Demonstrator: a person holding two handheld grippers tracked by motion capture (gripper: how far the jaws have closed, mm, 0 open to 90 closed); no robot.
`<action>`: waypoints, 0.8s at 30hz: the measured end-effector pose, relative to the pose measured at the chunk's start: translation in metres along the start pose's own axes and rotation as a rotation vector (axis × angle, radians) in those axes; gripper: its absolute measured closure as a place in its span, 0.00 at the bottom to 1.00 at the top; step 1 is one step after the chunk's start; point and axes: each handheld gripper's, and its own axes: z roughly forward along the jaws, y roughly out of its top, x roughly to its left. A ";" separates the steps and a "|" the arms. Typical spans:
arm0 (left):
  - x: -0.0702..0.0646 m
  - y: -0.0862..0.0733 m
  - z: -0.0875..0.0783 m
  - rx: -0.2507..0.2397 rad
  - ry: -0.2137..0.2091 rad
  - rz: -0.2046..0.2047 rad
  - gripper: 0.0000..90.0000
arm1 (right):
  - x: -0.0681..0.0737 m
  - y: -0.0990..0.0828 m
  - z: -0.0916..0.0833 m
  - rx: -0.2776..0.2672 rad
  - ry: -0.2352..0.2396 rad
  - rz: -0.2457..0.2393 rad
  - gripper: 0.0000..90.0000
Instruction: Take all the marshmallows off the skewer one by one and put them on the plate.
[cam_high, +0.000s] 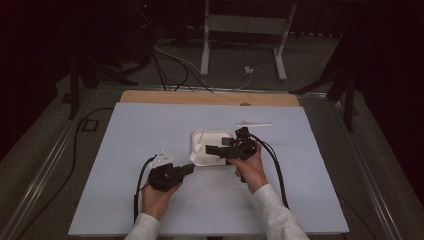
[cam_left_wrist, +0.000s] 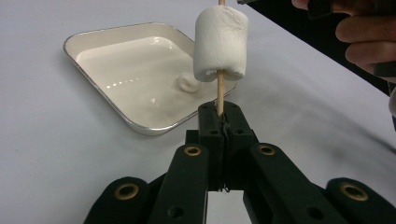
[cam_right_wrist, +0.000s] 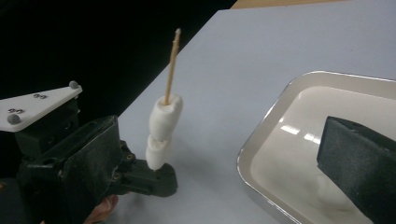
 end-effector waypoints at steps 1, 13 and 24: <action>0.000 0.000 0.000 0.001 0.000 0.001 1.00 | 0.001 0.000 0.001 0.000 0.002 -0.004 0.00; -0.004 0.001 0.002 0.002 -0.006 0.012 1.00 | 0.007 -0.002 0.009 0.020 0.043 0.021 0.07; -0.007 0.001 0.004 0.001 -0.015 0.018 1.00 | 0.010 -0.006 0.022 0.064 0.123 0.042 0.49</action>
